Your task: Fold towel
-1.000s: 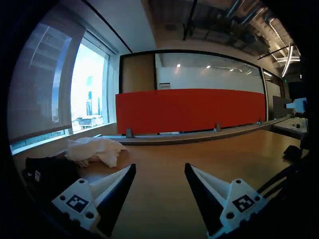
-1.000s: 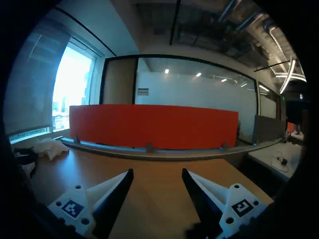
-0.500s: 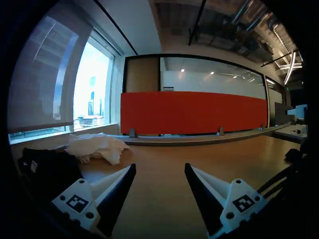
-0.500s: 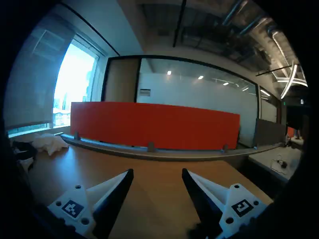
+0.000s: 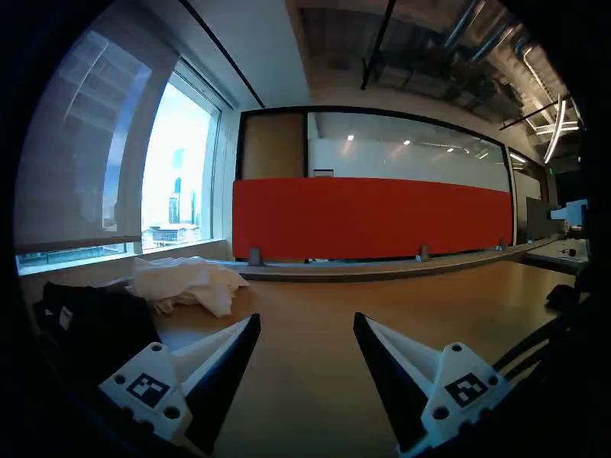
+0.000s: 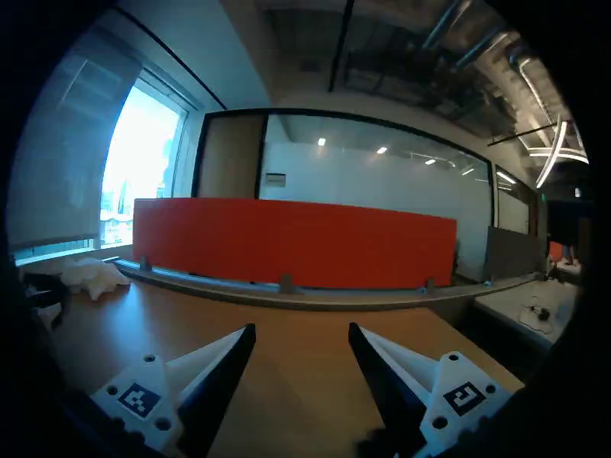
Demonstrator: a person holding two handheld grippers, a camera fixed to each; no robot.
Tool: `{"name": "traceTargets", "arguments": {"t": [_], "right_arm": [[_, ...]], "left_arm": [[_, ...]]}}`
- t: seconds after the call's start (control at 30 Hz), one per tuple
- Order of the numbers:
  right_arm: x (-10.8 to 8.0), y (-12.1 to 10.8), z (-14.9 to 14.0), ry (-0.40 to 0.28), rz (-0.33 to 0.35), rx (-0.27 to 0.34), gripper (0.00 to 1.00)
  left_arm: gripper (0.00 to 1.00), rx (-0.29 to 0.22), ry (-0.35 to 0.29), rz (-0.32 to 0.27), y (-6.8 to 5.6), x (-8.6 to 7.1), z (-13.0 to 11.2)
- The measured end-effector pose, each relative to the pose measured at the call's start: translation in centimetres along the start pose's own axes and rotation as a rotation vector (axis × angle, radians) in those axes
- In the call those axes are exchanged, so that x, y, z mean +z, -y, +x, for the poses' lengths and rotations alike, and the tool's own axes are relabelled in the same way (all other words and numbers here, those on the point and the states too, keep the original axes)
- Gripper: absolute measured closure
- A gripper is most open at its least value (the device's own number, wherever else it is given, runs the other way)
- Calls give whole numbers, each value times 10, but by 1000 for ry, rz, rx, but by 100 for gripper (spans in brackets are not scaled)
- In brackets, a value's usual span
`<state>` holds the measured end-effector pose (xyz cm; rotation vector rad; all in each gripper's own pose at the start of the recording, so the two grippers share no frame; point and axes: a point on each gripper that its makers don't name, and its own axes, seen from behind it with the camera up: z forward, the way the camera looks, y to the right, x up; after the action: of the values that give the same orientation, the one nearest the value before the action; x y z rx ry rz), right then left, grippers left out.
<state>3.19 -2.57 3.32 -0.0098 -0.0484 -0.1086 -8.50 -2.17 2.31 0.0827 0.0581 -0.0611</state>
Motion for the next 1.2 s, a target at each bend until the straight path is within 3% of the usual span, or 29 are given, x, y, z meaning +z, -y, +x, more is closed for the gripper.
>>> {"name": "traceTargets", "arguments": {"t": [0.67, 1.0, 1.2], "right_arm": [[-2, -8, -13, 4, -14, -21, 6], [-7, -27, -30, -2, -51, 54, 6], [-10, -27, -49, 5, -38, 57, 6]], "left_arm": [[9, 4, -2, -10, -2, -1, 0], [8, 5, -2, -10, -1, -1, 0], [7, 5, -2, -10, -1, -1, 0]]}}
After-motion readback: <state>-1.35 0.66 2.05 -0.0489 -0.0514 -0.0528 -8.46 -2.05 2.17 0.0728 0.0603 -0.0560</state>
